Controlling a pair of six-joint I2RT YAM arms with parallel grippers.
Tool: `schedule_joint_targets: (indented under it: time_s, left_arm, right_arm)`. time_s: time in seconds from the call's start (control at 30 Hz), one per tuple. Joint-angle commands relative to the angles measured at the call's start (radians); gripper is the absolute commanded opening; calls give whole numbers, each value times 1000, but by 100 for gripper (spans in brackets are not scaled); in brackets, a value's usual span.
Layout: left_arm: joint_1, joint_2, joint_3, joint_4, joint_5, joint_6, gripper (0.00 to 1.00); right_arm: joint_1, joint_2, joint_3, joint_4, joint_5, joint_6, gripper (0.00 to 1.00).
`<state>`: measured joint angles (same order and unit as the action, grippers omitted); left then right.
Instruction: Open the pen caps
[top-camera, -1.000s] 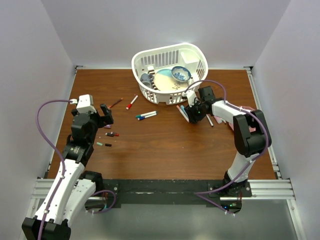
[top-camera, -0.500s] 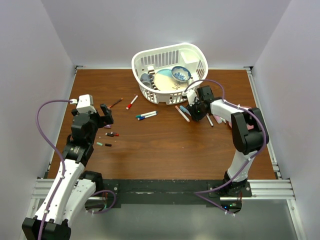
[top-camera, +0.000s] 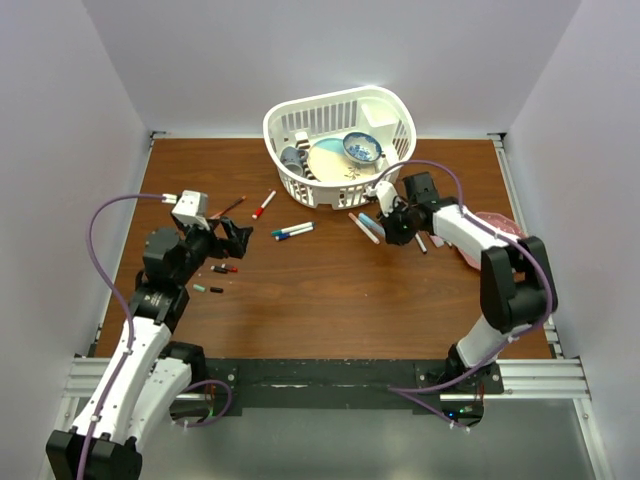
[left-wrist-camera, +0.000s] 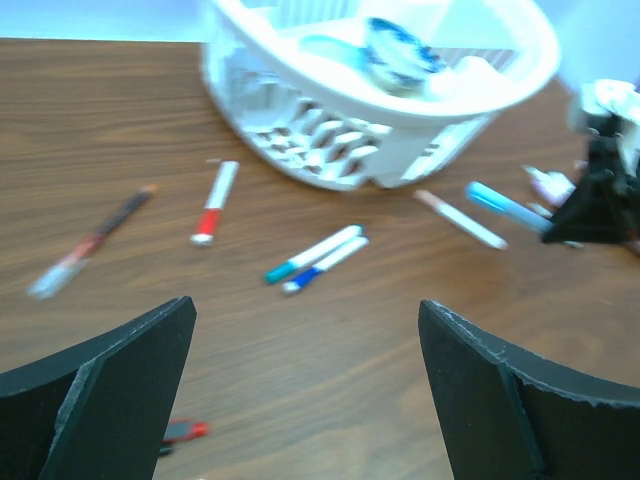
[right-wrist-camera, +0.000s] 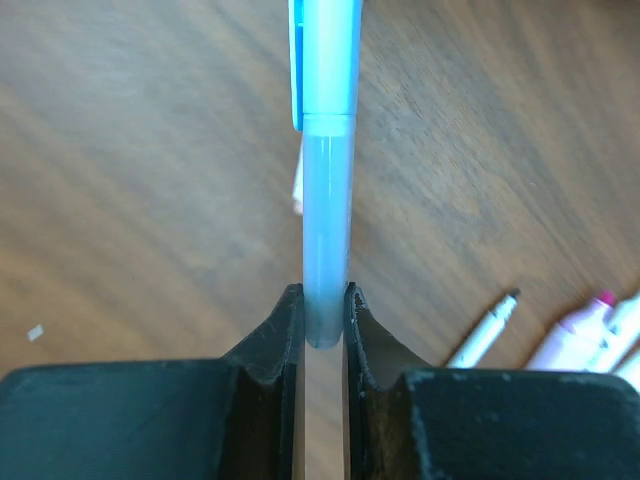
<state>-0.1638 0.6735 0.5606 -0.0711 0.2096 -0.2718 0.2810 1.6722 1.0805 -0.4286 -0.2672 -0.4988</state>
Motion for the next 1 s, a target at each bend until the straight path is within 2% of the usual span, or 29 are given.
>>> schedule_joint_targets:
  time_s: [0.0, 0.07, 0.1, 0.13, 0.17, 0.2, 0.23, 0.27, 0.33, 0.37, 0.43, 0.47, 0.5, 0.53, 0.6, 0.9, 0.97]
  left_arm:
    - [6, 34, -79, 257, 300, -151, 99]
    - [4, 49, -167, 373, 356, -327, 100]
    - [4, 54, -207, 524, 391, -401, 100]
    - [3, 58, -250, 609, 398, -567, 100]
    - [0, 75, -336, 692, 396, -652, 99]
    - [-3, 86, -376, 849, 380, -732, 100]
    - [-9, 96, -408, 911, 360, -865, 100]
    - [-38, 116, -450, 953, 334, -909, 100]
    - [-91, 133, -453, 970, 226, -958, 100]
    - [-165, 146, -426, 941, 180, -958, 100]
    - [-233, 170, -366, 753, 45, -986, 100]
    - [-287, 207, -294, 681, 7, -1001, 100]
    - [-307, 227, -259, 540, -51, -1021, 100]
    - [-324, 245, -226, 474, -80, -1067, 100]
    - [-373, 297, -139, 307, -162, -1102, 100]
    - [-526, 524, 129, -33, -341, -1172, 94]
    - [-546, 572, 173, -52, -357, -1176, 91]
  right_arm:
    - [-2, -132, -28, -67, -56, -35, 0]
    - [-2, -181, -33, -117, -104, -55, 0]
    - [-3, -199, -33, -142, -142, -69, 0]
    - [-3, -213, -31, -203, -246, -84, 0]
    - [1, -233, -16, -247, -320, -136, 0]
    - [6, -238, -7, -289, -370, -153, 0]
    - [12, -239, 7, -367, -421, -171, 0]
    - [32, -235, 31, -396, -508, -200, 0]
    - [67, -221, 56, -474, -568, -222, 0]
    - [117, -215, 71, -470, -563, -209, 0]
    - [174, -226, 62, -371, -482, -141, 0]
    - [228, -233, 46, -327, -360, -80, 0]
    - [251, -245, 33, -278, -298, -49, 0]
    - [270, -267, 21, -198, -243, -31, 0]
    - [300, -281, -10, -144, -131, -1, 0]
    - [389, -344, -83, -10, 59, -18, 0]
    - [411, -347, -99, 10, 74, -20, 0]
